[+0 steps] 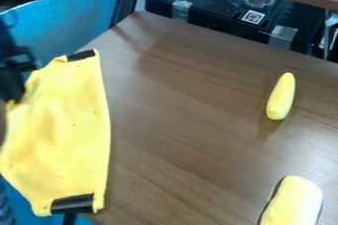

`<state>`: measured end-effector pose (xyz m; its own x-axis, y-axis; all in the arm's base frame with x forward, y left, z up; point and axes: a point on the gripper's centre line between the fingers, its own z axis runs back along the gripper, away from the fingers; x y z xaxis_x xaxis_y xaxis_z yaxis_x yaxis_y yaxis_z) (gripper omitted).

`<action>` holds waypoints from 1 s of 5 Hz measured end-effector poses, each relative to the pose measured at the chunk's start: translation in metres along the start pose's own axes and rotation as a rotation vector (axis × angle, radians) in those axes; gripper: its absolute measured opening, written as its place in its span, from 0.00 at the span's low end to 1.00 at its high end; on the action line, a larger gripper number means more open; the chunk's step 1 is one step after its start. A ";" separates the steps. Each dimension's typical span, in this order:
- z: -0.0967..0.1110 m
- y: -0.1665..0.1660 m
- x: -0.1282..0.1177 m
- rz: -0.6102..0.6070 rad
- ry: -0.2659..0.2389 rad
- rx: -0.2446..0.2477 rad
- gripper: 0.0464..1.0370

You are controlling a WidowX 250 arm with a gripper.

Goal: Unfold cloth from the bottom left to the top right

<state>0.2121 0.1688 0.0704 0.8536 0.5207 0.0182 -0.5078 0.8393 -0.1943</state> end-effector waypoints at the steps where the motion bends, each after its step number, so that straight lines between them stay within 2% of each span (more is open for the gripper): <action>1: -0.008 -0.033 0.010 0.009 -0.020 0.018 0.01; 2: -0.027 -0.072 0.015 0.031 0.007 0.017 0.01; 5: -0.053 -0.161 0.037 0.043 -0.019 -0.023 0.00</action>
<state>0.3313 0.0444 0.0502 0.8288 0.5589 0.0277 -0.5407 0.8125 -0.2181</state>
